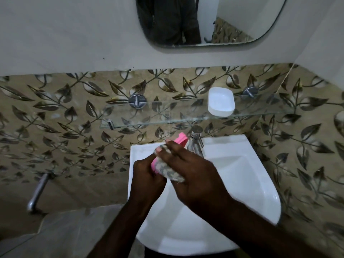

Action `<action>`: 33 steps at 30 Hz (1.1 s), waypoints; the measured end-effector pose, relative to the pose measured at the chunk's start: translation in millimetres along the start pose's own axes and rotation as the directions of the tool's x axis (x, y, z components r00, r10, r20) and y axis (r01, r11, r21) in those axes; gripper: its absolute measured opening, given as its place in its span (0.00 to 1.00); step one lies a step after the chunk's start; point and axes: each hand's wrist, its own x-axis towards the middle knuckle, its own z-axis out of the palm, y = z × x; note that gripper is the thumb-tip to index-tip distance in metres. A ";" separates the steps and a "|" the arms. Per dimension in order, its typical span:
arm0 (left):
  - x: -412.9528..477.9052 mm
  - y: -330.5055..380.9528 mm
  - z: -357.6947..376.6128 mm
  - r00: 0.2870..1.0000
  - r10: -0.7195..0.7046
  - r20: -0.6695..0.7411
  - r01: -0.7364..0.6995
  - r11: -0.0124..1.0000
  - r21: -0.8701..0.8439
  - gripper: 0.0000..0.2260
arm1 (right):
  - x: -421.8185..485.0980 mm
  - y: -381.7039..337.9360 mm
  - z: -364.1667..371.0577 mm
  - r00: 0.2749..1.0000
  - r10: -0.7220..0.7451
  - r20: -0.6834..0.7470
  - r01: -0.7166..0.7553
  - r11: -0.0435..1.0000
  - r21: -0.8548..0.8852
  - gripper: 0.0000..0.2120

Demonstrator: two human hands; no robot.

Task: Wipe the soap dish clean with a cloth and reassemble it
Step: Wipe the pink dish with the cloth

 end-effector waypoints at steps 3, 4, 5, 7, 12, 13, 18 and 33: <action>-0.3 0.5 -3.3 1.000 0.026 -0.001 -0.026 1.000 0.005 0.15 | 6.0 15.7 -3.5 0.999 0.023 -0.024 -0.022 0.999 0.041 0.26; -1.1 1.4 -2.9 1.000 0.028 0.003 -0.028 1.000 0.013 0.14 | 9.1 24.9 -5.0 0.994 0.088 -0.057 -0.083 0.993 0.088 0.25; -2.5 2.8 -2.0 1.000 0.025 0.006 -0.025 1.000 0.004 0.12 | 11.9 33.3 -7.2 0.985 0.160 -0.073 -0.148 0.978 0.148 0.25; -6.3 5.2 -0.7 1.000 -0.008 0.000 0.008 0.999 -0.038 0.12 | 15.3 43.1 -10.5 0.963 0.264 -0.050 -0.236 0.920 0.313 0.22; -13.9 10.1 2.0 0.987 -0.148 -0.055 0.132 0.964 -0.231 0.07 | 18.5 43.1 -10.3 0.913 0.406 0.024 -0.339 0.729 0.595 0.19; -15.2 8.7 2.2 0.981 -0.184 -0.065 0.159 0.946 -0.283 0.07 | 18.8 44.0 -10.7 0.902 0.430 0.046 -0.354 0.674 0.648 0.19; -20.8 0.4 -0.2 0.958 -0.264 -0.114 0.204 0.902 -0.381 0.07 | 22.4 48.0 -14.0 0.899 0.408 0.159 -0.390 0.580 0.716 0.18; 20.7 3.3 -15.2 0.822 -0.190 0.537 0.221 0.975 0.007 0.14 | 20.1 43.3 -28.0 0.995 0.077 0.067 -0.079 0.997 0.023 0.21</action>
